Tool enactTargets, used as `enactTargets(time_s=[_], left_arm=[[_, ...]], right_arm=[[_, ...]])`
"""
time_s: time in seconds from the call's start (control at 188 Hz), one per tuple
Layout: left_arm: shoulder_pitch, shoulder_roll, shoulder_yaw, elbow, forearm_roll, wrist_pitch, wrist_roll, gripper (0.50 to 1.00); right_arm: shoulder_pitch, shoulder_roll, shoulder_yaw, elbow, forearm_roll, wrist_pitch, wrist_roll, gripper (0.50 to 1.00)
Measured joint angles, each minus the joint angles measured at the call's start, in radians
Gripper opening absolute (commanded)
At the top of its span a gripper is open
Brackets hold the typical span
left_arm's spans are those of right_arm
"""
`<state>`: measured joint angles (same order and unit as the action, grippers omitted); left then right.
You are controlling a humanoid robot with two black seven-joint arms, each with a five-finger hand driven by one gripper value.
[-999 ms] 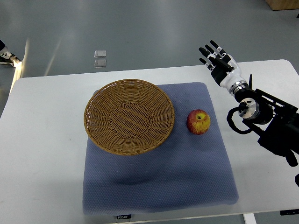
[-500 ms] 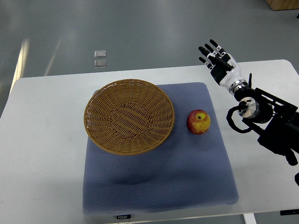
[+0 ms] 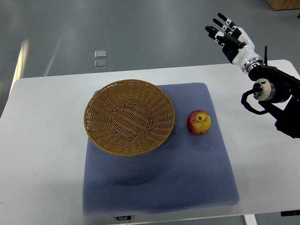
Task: Place red apple in basket with right hand
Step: 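Swing the right hand over and lower it toward the apple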
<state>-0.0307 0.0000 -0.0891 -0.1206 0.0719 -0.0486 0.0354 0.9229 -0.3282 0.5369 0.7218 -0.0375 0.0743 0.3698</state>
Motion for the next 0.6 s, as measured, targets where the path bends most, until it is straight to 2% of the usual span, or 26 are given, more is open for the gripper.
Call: enactTargets(time_s=[0.181, 0.463, 0.601], left_arm=[[0.0, 0.0, 0.0, -0.001, 0.0, 0.0, 0.0, 1.0], [0.0, 0.0, 0.0, -0.001, 0.0, 0.0, 0.0, 1.0], [0.0, 0.0, 0.0, -0.001, 0.0, 0.0, 0.0, 1.0]], right_arm=[[0.011, -0.069, -0.009, 0.032, -0.351, 0.031, -0.005, 0.915], [0.018, -0.232, -0.029, 0.236, -0.901, 0.166, -0.001, 0.915], [0.052, -0.273, -0.041, 0.277, -1.132, 0.196, -0.001, 0.915]])
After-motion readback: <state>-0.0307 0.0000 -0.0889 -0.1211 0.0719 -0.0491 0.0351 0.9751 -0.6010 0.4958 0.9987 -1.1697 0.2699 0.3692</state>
